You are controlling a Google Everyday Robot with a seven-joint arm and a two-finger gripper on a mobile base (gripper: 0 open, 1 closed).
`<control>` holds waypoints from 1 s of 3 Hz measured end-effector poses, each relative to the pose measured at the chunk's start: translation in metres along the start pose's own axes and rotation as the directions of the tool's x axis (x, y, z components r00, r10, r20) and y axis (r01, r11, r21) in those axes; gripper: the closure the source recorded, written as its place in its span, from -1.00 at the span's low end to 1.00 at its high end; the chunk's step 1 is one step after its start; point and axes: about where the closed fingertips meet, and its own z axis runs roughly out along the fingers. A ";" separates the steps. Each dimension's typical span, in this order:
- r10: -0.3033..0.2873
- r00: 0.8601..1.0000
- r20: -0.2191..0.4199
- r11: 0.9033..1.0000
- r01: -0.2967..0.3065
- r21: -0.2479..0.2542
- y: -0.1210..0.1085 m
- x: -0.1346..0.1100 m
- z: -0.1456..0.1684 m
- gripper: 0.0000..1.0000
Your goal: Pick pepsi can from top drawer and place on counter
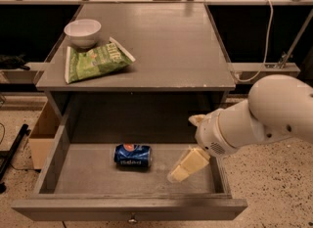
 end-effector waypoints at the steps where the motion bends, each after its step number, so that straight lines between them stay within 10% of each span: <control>1: -0.008 1.000 0.011 1.000 0.008 0.001 -0.009 -0.012 0.025 -1.00; 3: -0.039 0.999 0.037 0.999 0.039 -0.007 -0.016 -0.035 0.070 -1.00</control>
Offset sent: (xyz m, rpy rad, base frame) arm 0.0510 0.0608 -0.0358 0.0343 -0.0267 0.0181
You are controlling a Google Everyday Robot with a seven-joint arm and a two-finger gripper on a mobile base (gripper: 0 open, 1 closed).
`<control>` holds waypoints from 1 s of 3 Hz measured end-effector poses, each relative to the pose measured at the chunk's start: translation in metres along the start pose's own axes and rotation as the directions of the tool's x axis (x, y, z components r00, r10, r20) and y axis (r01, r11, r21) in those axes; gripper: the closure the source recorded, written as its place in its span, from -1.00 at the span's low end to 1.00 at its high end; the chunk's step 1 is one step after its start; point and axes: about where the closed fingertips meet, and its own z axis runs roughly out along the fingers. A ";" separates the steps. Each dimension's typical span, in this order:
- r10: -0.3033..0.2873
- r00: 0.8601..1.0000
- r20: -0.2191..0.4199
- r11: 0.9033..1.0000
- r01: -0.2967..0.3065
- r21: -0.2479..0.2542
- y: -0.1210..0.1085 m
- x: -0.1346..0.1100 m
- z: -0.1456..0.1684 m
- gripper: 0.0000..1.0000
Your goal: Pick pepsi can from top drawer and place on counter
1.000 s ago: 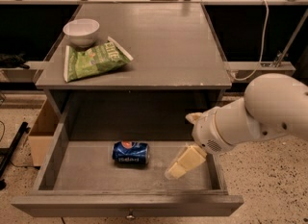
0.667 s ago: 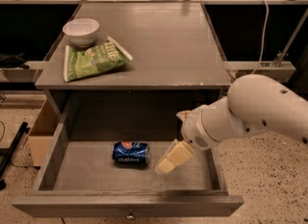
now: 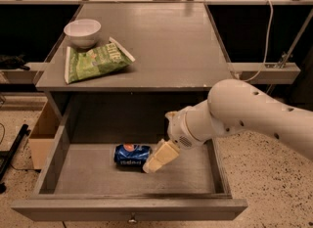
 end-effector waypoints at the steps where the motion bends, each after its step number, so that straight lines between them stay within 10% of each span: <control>1: 0.019 1.000 0.015 1.000 -0.018 -0.017 -0.003 0.007 0.009 -1.00; 3: 0.091 0.995 0.029 0.995 -0.091 -0.032 -0.014 0.039 0.035 -1.00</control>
Offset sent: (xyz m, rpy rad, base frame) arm 0.0122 -0.0191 -0.0627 0.0670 0.0996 -0.0651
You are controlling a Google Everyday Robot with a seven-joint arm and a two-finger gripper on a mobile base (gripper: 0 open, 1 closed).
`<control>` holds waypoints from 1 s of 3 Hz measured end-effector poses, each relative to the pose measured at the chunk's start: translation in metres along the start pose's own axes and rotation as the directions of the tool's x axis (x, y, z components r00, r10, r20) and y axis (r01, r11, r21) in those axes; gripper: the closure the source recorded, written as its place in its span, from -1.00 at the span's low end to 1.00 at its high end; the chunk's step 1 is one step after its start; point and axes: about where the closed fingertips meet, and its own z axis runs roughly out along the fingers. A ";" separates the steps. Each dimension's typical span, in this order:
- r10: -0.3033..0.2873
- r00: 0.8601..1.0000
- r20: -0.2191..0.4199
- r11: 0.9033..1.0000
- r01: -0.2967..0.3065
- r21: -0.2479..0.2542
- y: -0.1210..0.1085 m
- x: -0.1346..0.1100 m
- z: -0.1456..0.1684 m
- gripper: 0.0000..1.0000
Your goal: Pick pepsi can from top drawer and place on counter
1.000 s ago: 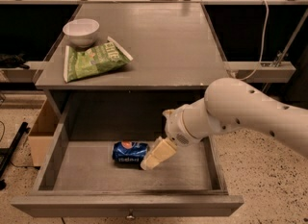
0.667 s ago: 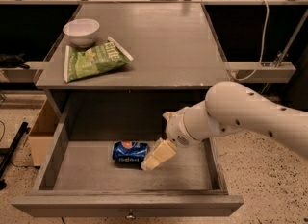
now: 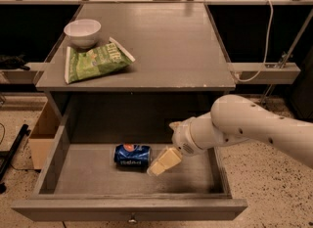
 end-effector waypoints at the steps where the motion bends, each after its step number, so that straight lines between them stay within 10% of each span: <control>1: 0.020 1.000 0.011 1.000 -0.020 -0.004 -0.010 0.003 0.024 -1.00; 3: 0.018 0.999 0.031 1.000 -0.018 -0.017 -0.012 -0.004 0.063 -1.00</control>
Offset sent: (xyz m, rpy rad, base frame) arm 0.0388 0.0358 -0.0503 0.0480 0.0044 -0.0229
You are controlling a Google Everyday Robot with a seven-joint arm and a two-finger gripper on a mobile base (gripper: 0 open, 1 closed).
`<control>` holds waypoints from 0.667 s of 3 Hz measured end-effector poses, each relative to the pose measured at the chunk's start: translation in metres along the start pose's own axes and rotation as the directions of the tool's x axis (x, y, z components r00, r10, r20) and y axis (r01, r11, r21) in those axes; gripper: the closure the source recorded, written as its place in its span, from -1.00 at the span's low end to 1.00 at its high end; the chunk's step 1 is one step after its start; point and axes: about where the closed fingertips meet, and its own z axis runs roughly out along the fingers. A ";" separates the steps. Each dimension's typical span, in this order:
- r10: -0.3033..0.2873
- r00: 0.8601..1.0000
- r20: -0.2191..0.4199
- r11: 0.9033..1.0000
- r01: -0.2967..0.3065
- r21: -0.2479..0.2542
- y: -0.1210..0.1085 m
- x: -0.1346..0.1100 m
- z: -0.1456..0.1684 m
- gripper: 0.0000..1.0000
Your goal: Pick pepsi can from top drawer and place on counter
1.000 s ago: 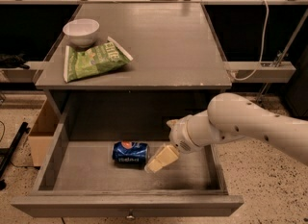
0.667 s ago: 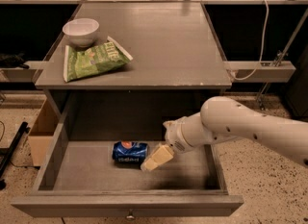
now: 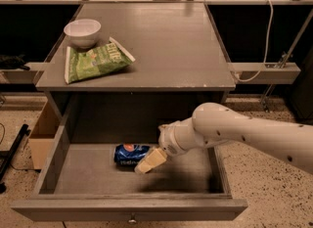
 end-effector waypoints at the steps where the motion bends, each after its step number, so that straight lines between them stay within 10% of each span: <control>1: -0.015 1.000 0.007 1.000 0.015 -0.021 0.021 -0.004 0.014 -1.00; 2: -0.025 1.000 0.008 0.999 0.025 -0.038 0.035 -0.005 0.024 -1.00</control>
Offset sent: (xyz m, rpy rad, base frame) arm -0.0364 0.0465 -0.0145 0.0202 0.0083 0.0592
